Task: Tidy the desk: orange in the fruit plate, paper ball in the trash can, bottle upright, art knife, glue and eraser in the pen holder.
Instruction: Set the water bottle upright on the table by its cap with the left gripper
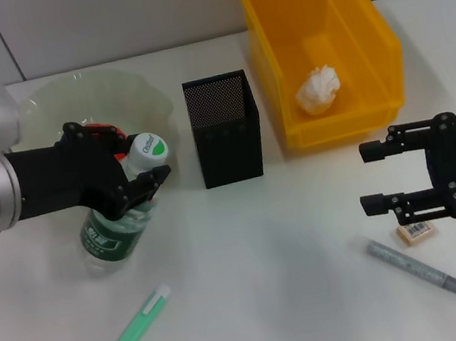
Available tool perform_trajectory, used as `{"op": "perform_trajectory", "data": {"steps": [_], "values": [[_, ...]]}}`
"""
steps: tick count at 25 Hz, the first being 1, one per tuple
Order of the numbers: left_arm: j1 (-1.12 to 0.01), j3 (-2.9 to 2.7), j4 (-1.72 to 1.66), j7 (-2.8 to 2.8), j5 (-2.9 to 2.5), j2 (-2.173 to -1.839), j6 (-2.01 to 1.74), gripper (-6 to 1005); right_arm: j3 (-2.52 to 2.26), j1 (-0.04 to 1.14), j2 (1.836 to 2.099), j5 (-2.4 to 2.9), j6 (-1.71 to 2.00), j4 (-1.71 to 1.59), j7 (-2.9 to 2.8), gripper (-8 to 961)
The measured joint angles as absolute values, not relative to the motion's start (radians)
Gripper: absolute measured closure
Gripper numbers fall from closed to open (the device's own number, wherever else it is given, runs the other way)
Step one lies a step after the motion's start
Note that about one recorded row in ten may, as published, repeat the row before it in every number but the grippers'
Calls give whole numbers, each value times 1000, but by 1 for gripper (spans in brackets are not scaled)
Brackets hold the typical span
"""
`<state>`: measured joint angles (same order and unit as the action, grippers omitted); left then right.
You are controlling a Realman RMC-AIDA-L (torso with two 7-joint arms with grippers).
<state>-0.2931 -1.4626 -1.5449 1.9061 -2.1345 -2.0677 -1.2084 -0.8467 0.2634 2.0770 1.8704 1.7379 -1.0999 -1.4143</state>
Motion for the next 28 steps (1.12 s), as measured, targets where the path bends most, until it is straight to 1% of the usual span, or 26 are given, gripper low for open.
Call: {"op": "perform_trajectory", "data": {"steps": [4,21,28], "values": [[-268,-1435,-1545,1866,-2080,-2066,-1216,559,-847,265,2077,1871,1738,-1100,-1414,258],[-264,-1382,-1527,1856,-2078,-2066,-1230,559,-847,269,2077,1871,1738,-1100,-1414,258],[-244,-1377,-1535,1856,-2078,-2066,-1234,559,-847,271,2077,1871,1738,-1100,-1414,258]]}}
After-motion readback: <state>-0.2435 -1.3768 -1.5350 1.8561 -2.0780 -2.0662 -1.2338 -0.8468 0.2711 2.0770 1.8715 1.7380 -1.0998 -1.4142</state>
